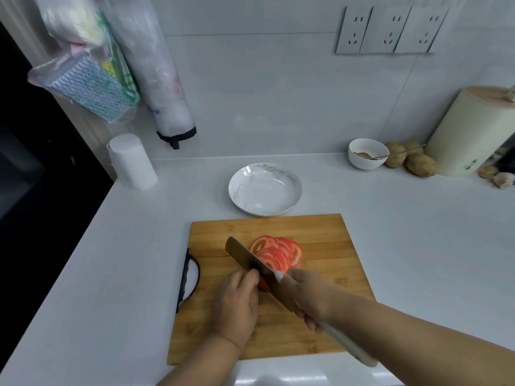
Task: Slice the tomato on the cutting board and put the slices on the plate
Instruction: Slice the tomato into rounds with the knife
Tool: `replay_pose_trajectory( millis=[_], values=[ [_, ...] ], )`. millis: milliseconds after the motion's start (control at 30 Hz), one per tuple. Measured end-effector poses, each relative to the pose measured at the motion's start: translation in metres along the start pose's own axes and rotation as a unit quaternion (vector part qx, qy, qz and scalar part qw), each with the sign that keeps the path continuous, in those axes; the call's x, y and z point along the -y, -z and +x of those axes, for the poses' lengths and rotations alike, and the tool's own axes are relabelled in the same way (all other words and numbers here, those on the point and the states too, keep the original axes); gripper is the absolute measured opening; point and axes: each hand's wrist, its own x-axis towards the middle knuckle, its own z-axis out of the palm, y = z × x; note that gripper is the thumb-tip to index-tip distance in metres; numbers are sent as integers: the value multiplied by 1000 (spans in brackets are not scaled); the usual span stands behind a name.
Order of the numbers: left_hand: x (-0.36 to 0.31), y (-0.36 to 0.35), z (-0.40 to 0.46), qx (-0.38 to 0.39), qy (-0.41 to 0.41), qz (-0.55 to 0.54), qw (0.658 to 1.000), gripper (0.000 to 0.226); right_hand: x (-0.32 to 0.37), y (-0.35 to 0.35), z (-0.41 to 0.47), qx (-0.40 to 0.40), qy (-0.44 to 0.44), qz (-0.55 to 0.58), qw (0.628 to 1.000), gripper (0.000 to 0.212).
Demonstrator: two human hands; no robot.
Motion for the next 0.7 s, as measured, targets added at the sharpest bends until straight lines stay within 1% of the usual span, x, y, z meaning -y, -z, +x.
replay_pose_trajectory(
  millis=[133,300,533,600,700],
  values=[
    [1,1,-1,5,-12,-4,1000,19,6,-7,8,-24,23,3,999,51],
    [0,3,-4,18,-49,-1,999,25,6,-8,13,-35,33,14,999,46],
    [-1,2,-11,17,-112,16,993,12,7,-11,11,-44,6,42,998,59],
    [-1,1,-10,12,-95,24,995,14,7,-10,10,-41,-2,47,998,61],
    [0,2,-6,7,-26,40,999,26,7,-10,8,-37,-7,56,998,64]
  ],
)
